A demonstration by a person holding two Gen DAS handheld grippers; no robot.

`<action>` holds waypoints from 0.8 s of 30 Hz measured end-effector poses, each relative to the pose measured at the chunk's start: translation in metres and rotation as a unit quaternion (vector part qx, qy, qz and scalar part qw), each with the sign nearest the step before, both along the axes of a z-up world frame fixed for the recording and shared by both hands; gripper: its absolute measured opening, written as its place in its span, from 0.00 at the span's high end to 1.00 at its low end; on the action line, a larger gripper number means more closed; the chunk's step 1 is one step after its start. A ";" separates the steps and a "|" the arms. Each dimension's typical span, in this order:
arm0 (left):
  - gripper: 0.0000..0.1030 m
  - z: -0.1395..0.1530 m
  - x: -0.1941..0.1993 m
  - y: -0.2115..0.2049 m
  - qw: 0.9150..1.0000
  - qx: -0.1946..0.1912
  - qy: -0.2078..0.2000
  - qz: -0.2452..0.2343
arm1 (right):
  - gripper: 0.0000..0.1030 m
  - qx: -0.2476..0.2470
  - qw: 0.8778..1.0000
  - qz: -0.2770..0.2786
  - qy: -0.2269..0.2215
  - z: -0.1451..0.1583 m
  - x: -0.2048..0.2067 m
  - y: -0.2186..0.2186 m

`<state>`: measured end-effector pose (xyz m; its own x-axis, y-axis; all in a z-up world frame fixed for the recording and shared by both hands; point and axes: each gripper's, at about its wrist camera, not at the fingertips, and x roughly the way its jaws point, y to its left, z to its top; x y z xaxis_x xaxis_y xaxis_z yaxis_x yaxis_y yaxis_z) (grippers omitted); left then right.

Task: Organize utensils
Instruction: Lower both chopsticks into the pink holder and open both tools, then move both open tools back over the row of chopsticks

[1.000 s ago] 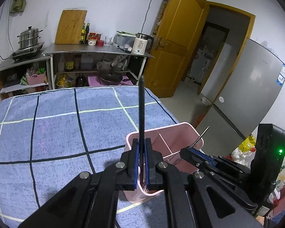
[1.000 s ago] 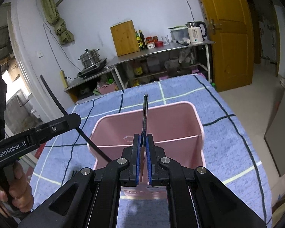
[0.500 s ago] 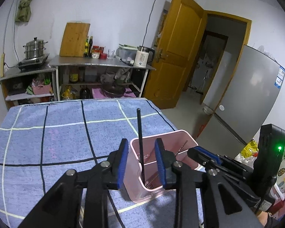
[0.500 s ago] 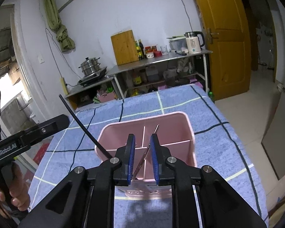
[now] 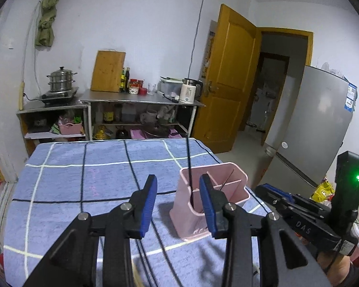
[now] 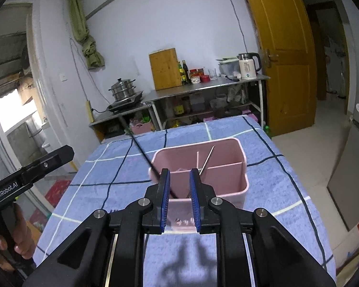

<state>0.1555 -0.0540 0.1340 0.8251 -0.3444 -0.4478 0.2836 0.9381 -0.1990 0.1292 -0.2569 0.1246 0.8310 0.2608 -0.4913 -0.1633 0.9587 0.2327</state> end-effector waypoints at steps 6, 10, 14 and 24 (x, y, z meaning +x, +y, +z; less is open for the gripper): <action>0.63 -0.018 -0.028 0.022 1.000 0.003 0.005 0.021 | 0.83 -0.008 1.000 0.021 -0.001 -0.005 -0.028 0.014; 0.63 -0.034 -0.043 0.038 0.999 0.005 0.018 0.035 | 0.83 -0.015 0.999 0.035 0.003 -0.012 -0.039 0.026; 0.63 -0.046 -0.051 0.054 0.998 0.002 0.031 0.049 | 0.83 -0.018 0.999 0.045 0.012 -0.021 -0.043 0.036; 0.63 -0.101 -0.052 0.080 0.992 -0.004 0.099 0.076 | 0.83 -0.027 0.995 0.083 0.056 -0.058 -0.040 0.068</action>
<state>0.1039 0.0264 0.0328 0.7643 -0.2270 -0.6036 0.0940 0.9652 -0.2440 0.0897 -0.1893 0.0663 0.7181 0.3606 -0.5953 -0.2966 0.9323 0.2070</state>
